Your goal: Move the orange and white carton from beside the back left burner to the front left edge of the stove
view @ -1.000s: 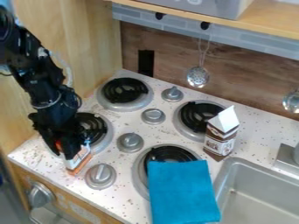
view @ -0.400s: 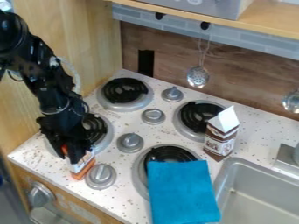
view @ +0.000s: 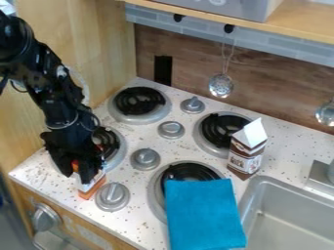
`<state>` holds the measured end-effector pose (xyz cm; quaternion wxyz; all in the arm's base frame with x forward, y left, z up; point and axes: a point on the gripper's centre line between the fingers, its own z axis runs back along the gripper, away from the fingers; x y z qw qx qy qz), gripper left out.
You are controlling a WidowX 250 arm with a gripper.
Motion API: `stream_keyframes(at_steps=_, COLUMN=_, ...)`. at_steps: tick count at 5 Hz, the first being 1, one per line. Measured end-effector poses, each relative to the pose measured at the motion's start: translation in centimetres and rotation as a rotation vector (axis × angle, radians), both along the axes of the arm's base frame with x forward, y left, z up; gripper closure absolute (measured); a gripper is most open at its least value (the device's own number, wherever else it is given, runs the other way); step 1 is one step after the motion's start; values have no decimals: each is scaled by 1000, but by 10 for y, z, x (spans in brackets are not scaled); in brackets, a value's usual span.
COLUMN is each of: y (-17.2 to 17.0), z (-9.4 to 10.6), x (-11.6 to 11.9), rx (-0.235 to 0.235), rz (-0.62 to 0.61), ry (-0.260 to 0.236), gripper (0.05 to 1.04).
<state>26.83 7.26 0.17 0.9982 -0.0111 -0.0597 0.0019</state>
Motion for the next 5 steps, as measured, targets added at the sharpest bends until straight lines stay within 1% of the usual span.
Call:
stream_keyframes(at_steps=1, y=-6, z=0, x=1, rx=-9, rz=-21, ry=0, gripper=81)
stream_keyframes(at_steps=2, y=-9, z=9, x=3, rx=-17, rz=-24, ry=-18, gripper=77)
stream_keyframes(at_steps=3, y=-18, z=35, x=11, rx=-28, rz=-23, ry=-65, gripper=79)
stream_keyframes(at_steps=4, y=-18, z=76, x=13, rx=-28, rz=9, ry=-104, gripper=79)
stream_keyframes(at_steps=5, y=-17, z=127, x=3, rx=-25, rz=60, ry=-125, gripper=79)
